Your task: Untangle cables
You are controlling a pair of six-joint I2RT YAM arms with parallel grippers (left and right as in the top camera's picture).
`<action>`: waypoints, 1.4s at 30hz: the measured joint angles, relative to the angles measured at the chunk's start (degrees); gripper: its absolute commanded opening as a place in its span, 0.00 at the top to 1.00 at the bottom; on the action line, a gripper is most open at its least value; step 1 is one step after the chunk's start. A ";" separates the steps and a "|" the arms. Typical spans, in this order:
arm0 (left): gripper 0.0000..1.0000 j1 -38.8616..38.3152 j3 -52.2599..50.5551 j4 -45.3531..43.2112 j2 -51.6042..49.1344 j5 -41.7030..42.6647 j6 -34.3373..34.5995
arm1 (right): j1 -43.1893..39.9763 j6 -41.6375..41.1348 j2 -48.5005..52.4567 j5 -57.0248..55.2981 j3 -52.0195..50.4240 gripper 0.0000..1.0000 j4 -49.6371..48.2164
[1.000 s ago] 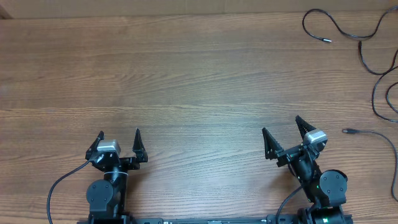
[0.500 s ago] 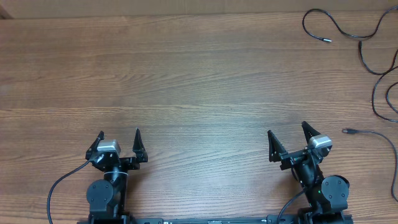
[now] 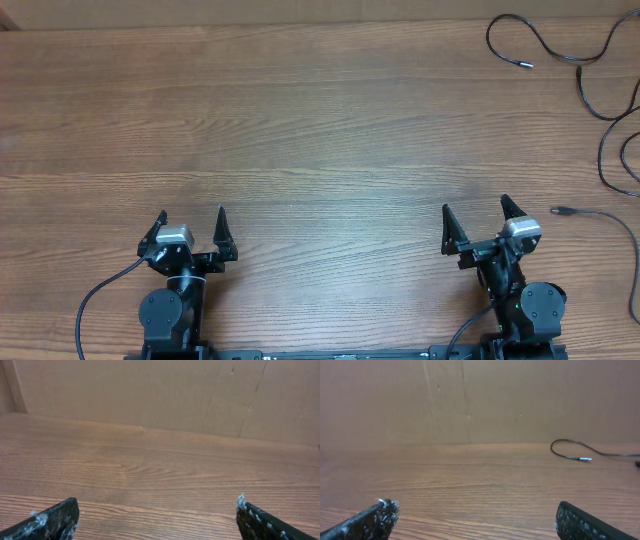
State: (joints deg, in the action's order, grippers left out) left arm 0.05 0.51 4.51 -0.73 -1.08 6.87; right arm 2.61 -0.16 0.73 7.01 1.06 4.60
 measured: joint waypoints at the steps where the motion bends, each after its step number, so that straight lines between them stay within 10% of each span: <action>1: 0.01 0.00 0.00 0.00 0.00 -0.02 0.00 | 0.02 0.92 0.00 -0.02 0.00 0.00 0.02; 42: 0.00 0.00 0.00 0.00 0.00 0.00 0.00 | 0.00 -2.64 0.00 -8.39 0.00 0.00 0.59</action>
State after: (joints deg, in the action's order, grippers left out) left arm 0.05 0.51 4.51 -0.73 -1.08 6.87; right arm 2.61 -2.81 0.73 -1.39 1.06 5.19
